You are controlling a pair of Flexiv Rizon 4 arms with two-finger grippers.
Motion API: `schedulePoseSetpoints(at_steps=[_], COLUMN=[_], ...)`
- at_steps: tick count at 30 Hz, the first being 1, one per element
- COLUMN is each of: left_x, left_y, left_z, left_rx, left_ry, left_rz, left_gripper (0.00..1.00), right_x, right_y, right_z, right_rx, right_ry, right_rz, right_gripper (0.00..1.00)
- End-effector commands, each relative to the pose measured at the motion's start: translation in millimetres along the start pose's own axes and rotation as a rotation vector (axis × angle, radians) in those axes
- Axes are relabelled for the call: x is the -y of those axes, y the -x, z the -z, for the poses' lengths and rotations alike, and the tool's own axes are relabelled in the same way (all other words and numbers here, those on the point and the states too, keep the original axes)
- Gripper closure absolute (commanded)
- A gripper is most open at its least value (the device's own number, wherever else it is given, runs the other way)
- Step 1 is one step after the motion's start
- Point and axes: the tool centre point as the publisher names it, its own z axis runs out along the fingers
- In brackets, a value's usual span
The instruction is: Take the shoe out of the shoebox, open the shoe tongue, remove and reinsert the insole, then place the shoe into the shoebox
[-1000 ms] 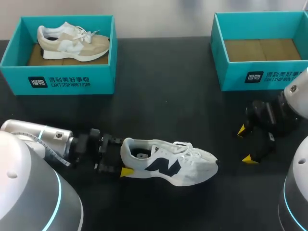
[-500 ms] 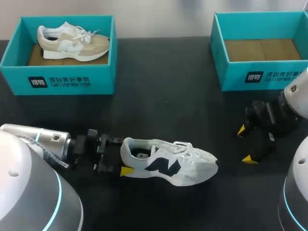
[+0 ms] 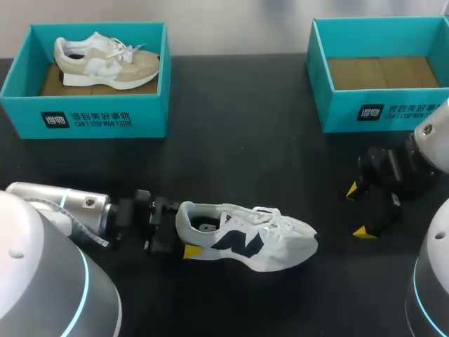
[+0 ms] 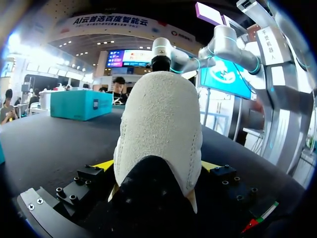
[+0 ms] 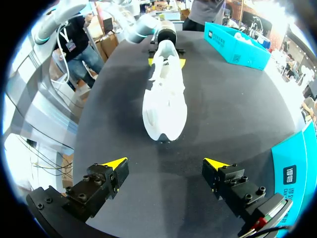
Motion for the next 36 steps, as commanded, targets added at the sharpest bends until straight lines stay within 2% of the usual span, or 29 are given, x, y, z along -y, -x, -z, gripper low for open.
schedulePoseSetpoints(at_steps=[1,17,18,19,20,36], left_x=[0.7,-2.2,-2.6,-3.4,-4.0,-4.3], left_y=[-4.8,-7.9,-7.5,-6.4,-4.9,6.0], left_z=[-6.4,-17.5,-17.7,-17.9,-17.9,6.4], left_rx=[0.013,0.047,0.052,0.063,0.064,0.059], left_ry=[-0.004,-0.016,-0.015,-0.012,-0.012,-0.003], left_rz=[0.000,-0.001,-0.004,-0.007,-0.007,-0.038], left_gripper=[0.00,0.00,0.06,0.62,1.00,1.00], right_x=[-0.7,-0.7,-0.7,-0.7,-0.7,-0.7], right_y=[-0.5,-0.5,-0.5,-0.5,-0.5,-0.5], right_z=[-0.6,-0.6,-0.6,-0.6,-0.6,-0.6], right_rx=[0.001,0.001,0.001,0.001,0.001,0.001], right_ry=[-0.003,-0.003,-0.003,-0.003,-0.003,-0.003], right_rz=[-0.001,-0.001,-0.001,-0.001,-0.001,-0.001], right_gripper=[0.00,0.00,0.00,0.00,0.00,0.00])
